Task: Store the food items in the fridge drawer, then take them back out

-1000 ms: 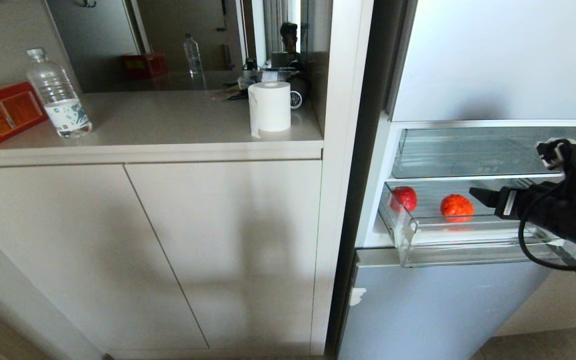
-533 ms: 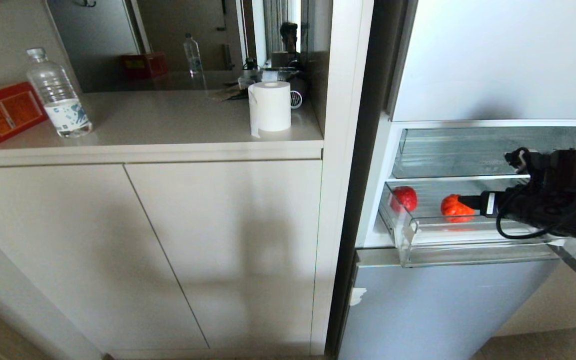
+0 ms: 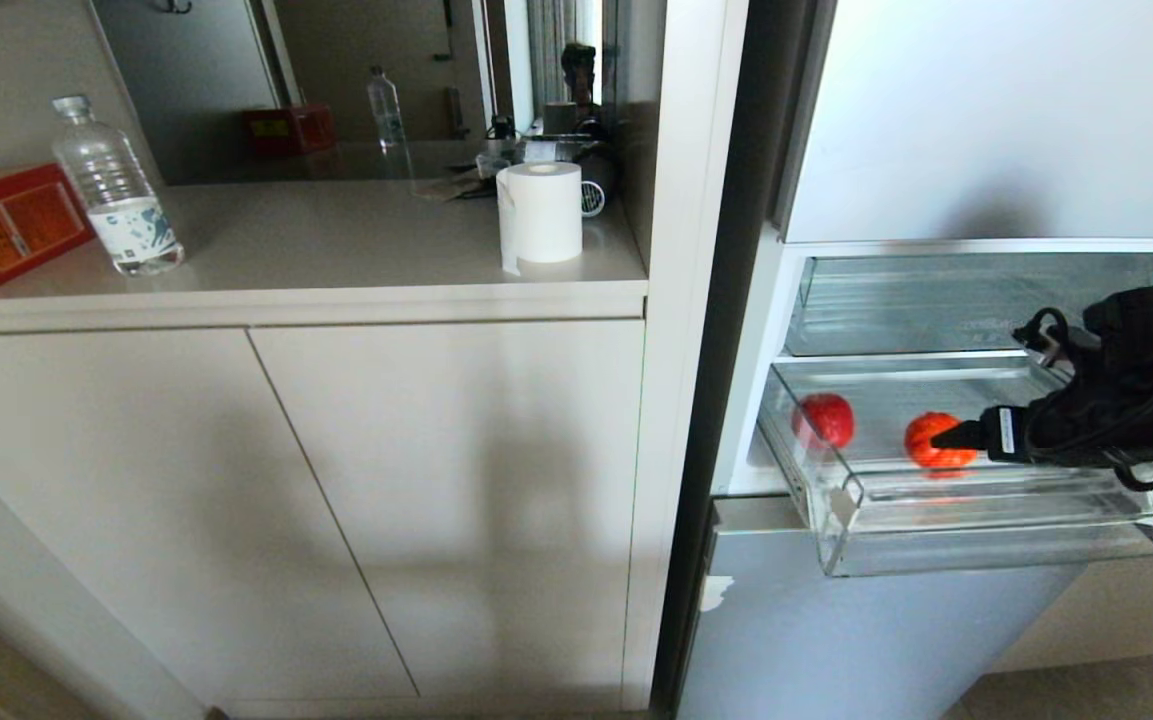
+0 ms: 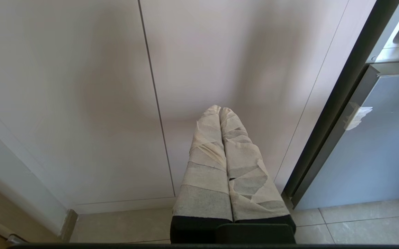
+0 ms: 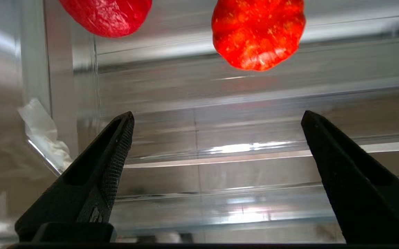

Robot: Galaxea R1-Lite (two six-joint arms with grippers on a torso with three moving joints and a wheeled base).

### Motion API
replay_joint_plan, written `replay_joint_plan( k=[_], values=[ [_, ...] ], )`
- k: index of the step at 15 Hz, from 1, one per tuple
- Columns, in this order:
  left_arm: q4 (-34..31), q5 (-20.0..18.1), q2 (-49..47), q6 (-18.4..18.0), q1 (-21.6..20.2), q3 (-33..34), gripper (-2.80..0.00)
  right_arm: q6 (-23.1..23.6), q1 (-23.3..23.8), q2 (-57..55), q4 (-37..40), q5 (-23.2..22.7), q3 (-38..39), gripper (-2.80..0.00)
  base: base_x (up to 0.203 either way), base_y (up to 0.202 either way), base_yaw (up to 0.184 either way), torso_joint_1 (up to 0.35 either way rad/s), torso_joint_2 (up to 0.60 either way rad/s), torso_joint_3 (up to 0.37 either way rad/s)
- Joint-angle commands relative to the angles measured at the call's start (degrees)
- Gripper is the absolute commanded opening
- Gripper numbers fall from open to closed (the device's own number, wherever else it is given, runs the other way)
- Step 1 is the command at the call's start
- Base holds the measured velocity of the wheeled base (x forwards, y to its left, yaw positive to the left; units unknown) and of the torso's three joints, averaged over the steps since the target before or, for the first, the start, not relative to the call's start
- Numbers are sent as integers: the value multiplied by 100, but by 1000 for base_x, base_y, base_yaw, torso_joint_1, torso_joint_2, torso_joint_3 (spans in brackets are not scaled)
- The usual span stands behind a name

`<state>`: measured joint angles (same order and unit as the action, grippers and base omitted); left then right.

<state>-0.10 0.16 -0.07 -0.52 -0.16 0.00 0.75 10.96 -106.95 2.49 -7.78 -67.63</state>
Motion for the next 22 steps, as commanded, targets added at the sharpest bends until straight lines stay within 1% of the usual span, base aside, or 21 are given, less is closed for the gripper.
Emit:
replay_joint_plan(
  k=[1, 4, 6, 12, 17, 22],
  values=[
    [1, 2, -1, 0, -2, 0, -280, 42, 75, 301, 706, -8, -108, 0, 0, 0, 0, 0, 0, 0],
    [1, 2, -1, 0, -2, 0, -280, 118, 176, 479, 1483, -6, -235, 0, 0, 0, 0, 0, 0, 0],
    [1, 2, -1, 0, -2, 0, -280, 144, 178, 423, 1536, -5, -248, 0, 0, 0, 0, 0, 0, 0],
    [1, 2, -1, 0, -2, 0, -280, 238, 248, 473, 1553, -26, 145, 0, 0, 0, 0, 0, 0, 0],
    [1, 2, -1, 0, -2, 0, -280, 147, 228, -23, 1330, -63, -503, 0, 0, 0, 0, 0, 0, 0],
    [1, 2, -1, 0, -2, 0, -280, 35, 222, -751, 1316, 113, -1314, 0, 0, 0, 0, 0, 0, 0]
  ],
)
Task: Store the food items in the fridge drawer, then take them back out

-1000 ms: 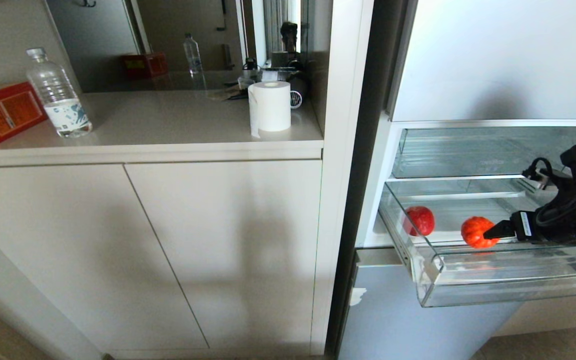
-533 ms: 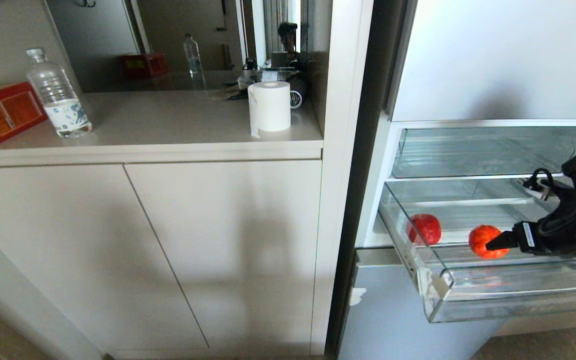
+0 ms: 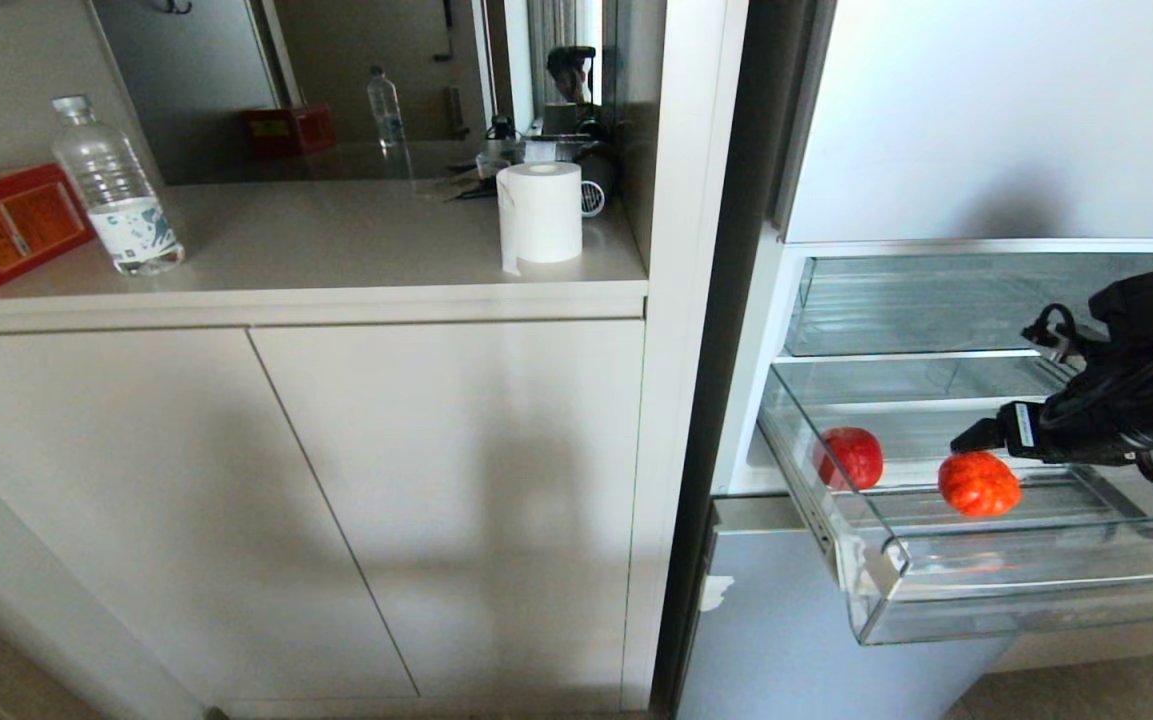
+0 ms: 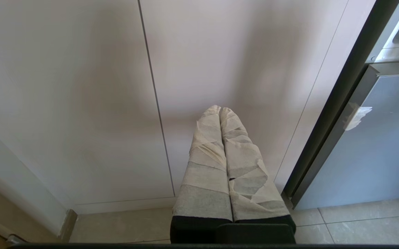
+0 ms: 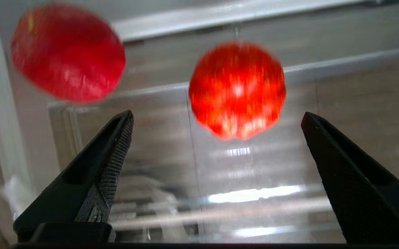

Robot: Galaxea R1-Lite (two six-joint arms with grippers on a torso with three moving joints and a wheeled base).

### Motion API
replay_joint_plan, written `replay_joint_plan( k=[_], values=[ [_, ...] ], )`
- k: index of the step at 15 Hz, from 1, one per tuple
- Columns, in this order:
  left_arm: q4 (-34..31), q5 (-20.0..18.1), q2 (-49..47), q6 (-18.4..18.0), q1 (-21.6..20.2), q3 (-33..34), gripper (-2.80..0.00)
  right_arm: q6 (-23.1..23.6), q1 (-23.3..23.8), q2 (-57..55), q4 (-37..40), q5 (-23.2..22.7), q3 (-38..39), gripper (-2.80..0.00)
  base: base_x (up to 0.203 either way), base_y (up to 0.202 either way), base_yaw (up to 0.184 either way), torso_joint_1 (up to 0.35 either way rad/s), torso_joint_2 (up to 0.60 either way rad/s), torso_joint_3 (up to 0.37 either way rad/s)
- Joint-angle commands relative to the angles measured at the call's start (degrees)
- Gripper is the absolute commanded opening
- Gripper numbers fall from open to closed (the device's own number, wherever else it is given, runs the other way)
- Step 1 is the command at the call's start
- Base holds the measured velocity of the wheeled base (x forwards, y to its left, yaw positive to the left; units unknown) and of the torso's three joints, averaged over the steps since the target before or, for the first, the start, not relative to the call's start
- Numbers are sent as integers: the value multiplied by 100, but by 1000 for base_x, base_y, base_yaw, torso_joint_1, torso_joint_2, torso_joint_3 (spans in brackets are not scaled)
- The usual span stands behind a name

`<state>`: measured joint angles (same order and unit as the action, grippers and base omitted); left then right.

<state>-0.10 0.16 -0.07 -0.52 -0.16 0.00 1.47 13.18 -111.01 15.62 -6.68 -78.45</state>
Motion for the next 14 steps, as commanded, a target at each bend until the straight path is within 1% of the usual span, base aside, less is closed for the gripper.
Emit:
replay_joint_plan(
  k=[1, 3, 6, 14],
  values=[
    [1, 2, -1, 0, -2, 0, -280, -75, -9, -440, 7, 28, -332, 0, 0, 0, 0, 0, 0, 0],
    [1, 2, -4, 0, -2, 0, -280, -102, -60, -573, 11, 45, -376, 0, 0, 0, 0, 0, 0, 0],
    [1, 2, -8, 0, -2, 0, -280, -144, -88, -852, -6, 261, -517, 0, 0, 0, 0, 0, 0, 0],
    [1, 2, -4, 0, -2, 0, -280, -179, -55, -1332, -68, 278, -672, 0, 0, 0, 0, 0, 0, 0]
  ],
)
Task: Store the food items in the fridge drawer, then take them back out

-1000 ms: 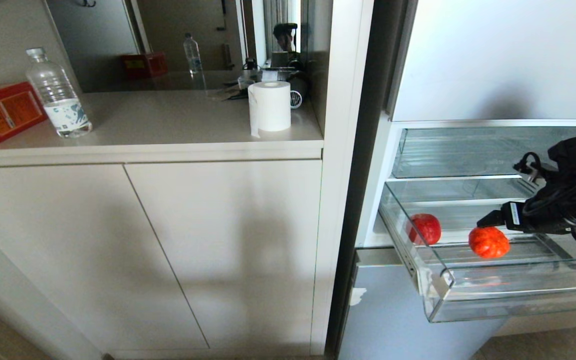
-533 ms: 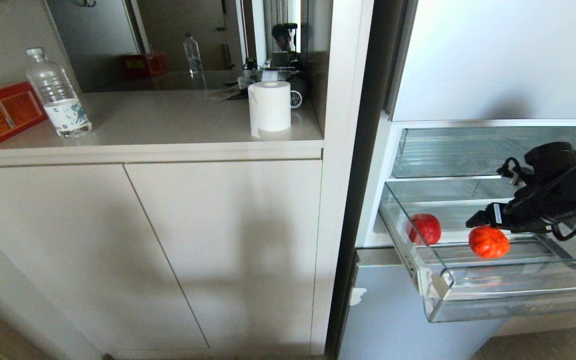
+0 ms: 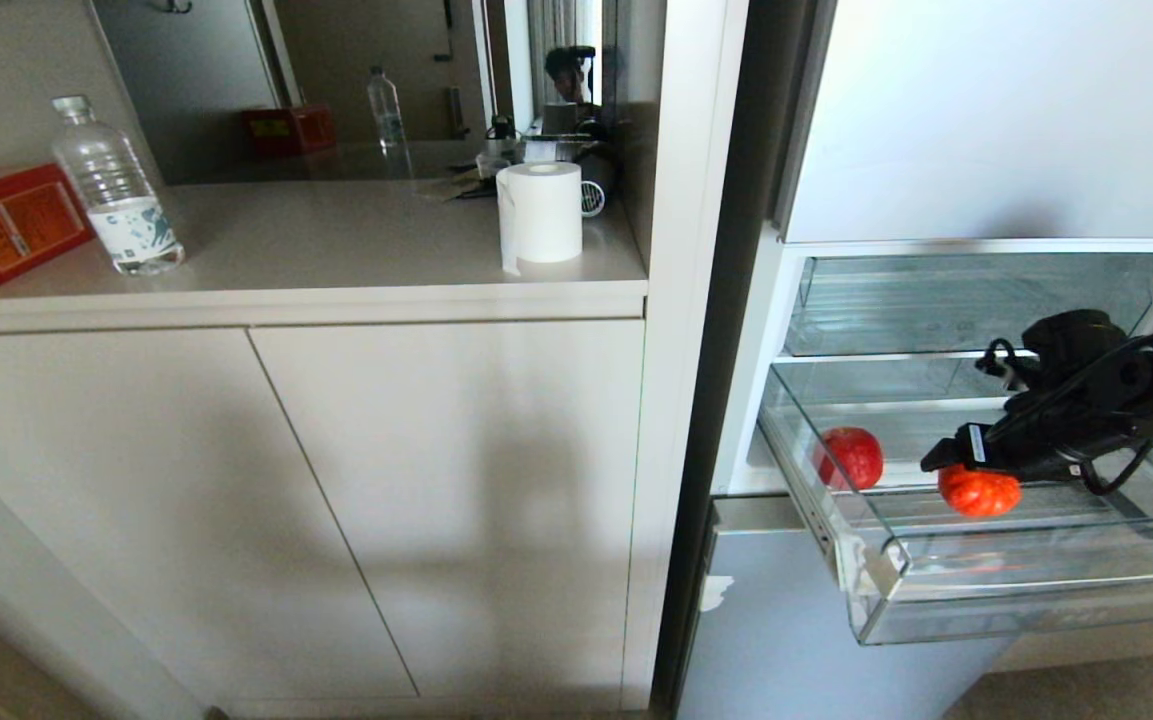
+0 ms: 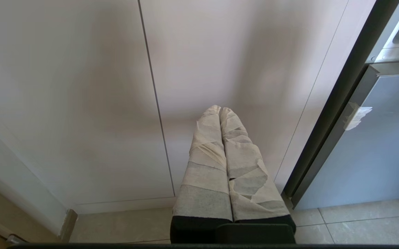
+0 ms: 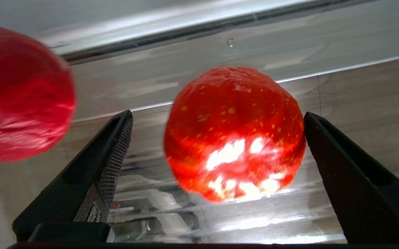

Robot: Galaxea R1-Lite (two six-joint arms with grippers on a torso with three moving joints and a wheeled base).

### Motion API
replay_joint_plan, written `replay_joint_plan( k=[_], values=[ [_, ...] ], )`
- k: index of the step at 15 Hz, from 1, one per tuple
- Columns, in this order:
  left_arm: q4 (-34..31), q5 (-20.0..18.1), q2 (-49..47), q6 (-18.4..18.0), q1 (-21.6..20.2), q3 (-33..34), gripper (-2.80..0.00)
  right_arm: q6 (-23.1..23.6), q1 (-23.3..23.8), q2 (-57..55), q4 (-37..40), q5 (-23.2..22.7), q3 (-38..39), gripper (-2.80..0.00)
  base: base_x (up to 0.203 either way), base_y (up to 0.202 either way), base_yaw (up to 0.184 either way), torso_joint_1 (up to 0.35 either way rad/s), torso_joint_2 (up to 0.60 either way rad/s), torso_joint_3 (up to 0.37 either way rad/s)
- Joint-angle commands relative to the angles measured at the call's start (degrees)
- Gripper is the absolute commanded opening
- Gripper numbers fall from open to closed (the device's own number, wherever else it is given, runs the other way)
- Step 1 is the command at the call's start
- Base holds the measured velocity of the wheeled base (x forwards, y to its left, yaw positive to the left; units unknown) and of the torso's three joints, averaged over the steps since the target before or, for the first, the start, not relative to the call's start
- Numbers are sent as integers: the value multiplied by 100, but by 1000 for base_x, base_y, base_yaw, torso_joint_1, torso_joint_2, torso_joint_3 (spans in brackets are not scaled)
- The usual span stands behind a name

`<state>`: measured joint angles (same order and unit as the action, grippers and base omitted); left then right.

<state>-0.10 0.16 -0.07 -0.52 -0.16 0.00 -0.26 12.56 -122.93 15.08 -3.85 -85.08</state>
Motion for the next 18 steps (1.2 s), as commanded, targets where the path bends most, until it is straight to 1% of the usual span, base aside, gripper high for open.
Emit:
replay_joint_plan(
  k=[1, 8, 9, 10, 15, 18],
  values=[
    [1, 2, -8, 0, -2, 0, -280, -10, 14, -177, -68, -1, -6, 0, 0, 0, 0, 0, 0, 0],
    [1, 2, -1, 0, -2, 0, -280, -18, 53, -386, -373, -1, -9, 0, 0, 0, 0, 0, 0, 0],
    [1, 2, -2, 0, -2, 0, -280, -20, 53, -398, -383, -1, -9, -85, 0, 0, 0, 0, 0, 0],
    [1, 2, -1, 0, -2, 0, -280, -63, 53, -420, -383, -9, 0, -280, 0, 0, 0, 0, 0, 0],
    [1, 2, -3, 0, -2, 0, -280, -96, 86, -310, -381, -1, 62, -280, 0, 0, 0, 0, 0, 0],
    [1, 2, -1, 0, -2, 0, -280, -100, 104, 490, -375, -24, 363, -280, 0, 0, 0, 0, 0, 0]
  ],
)
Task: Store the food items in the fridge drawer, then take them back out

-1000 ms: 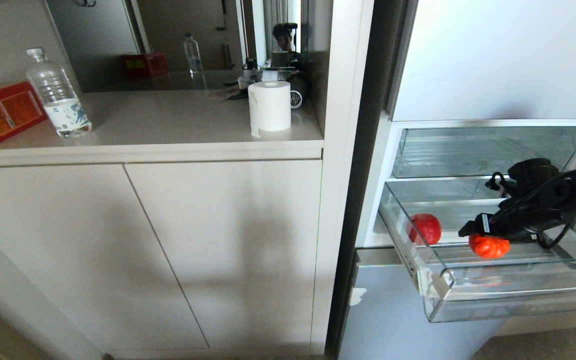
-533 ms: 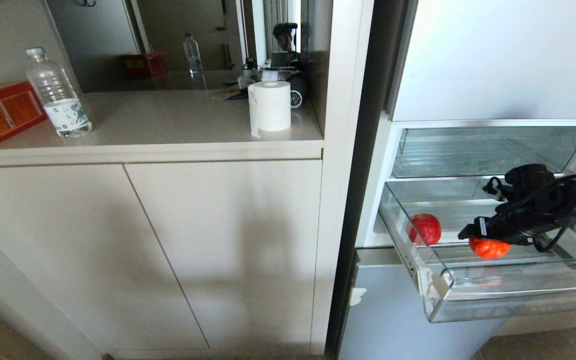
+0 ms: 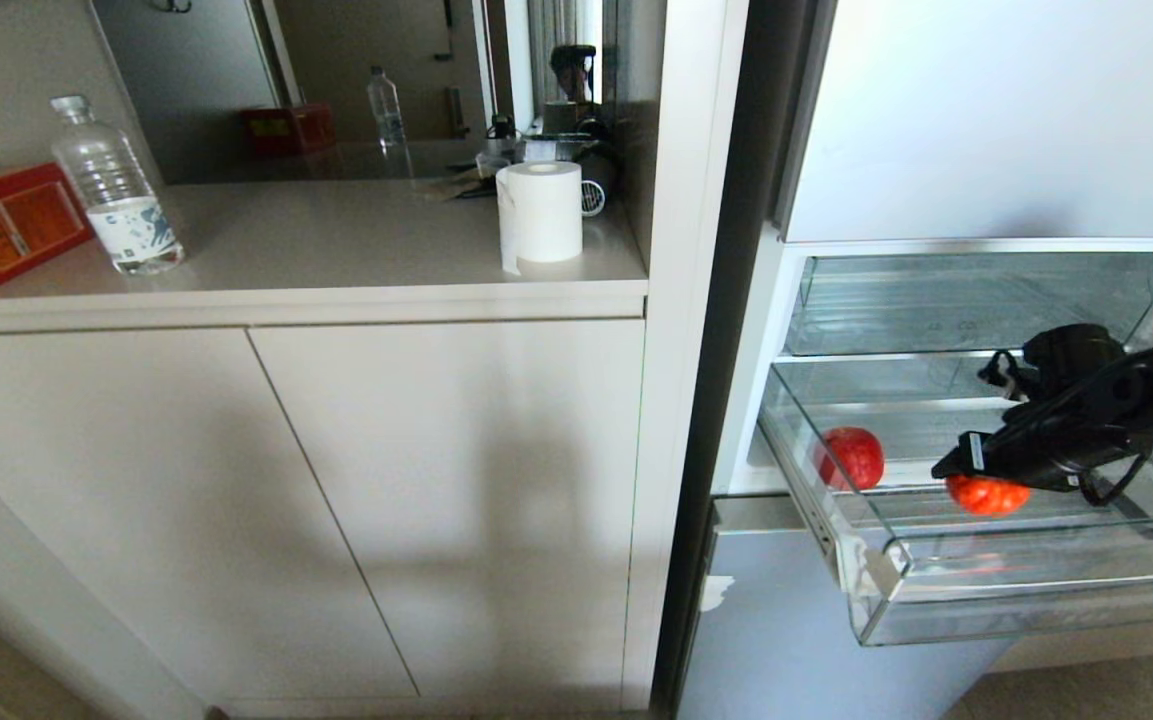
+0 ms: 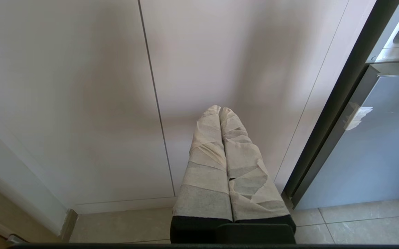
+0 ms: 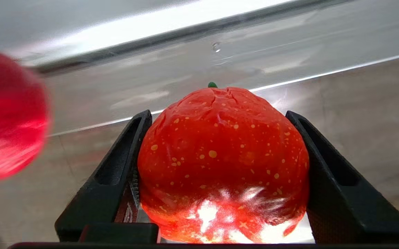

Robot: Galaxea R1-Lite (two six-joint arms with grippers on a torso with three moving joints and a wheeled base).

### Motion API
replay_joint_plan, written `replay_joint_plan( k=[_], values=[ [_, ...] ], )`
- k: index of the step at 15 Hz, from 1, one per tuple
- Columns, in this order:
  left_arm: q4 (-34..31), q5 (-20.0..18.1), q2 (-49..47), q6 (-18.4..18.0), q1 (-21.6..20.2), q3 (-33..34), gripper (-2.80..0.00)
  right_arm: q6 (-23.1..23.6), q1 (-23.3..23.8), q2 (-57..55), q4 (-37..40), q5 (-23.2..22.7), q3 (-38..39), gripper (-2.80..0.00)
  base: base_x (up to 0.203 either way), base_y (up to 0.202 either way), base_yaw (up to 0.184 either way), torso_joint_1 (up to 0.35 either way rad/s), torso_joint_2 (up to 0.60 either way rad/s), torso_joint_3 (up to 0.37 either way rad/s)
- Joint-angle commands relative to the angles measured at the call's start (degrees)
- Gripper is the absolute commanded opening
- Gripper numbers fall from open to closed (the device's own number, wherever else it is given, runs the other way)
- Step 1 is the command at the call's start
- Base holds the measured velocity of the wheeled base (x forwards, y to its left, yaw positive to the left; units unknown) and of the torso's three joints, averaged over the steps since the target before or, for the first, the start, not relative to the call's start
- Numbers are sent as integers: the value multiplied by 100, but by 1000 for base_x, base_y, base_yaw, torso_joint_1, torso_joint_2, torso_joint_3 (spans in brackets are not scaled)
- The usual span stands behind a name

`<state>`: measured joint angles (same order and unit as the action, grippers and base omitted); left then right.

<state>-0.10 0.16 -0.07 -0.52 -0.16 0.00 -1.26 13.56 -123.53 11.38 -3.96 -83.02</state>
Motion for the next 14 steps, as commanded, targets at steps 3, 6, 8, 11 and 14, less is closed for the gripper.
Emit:
replay_joint_plan(
  k=[3, 6, 8, 11, 14],
  values=[
    [1, 2, -10, 0, -2, 0, -280, 15, -3, 1831, -11, -40, 785, -280, 0, 0, 0, 0, 0, 0],
    [1, 2, -3, 0, -2, 0, -280, 36, -15, 3342, -100, -144, 1605, -280, 0, 0, 0, 0, 0, 0],
    [1, 2, -3, 0, -2, 0, -280, 52, -20, 4314, -268, -245, 2219, -280, 0, 0, 0, 0, 0, 0],
    [1, 2, -5, 0, -2, 0, -280, 60, -25, 5851, -510, -353, 3002, -280, 0, 0, 0, 0, 0, 0],
    [1, 2, -1, 0, -2, 0, -280, 50, -25, 7506, -577, -589, 3594, -280, 0, 0, 0, 0, 0, 0]
  ],
)
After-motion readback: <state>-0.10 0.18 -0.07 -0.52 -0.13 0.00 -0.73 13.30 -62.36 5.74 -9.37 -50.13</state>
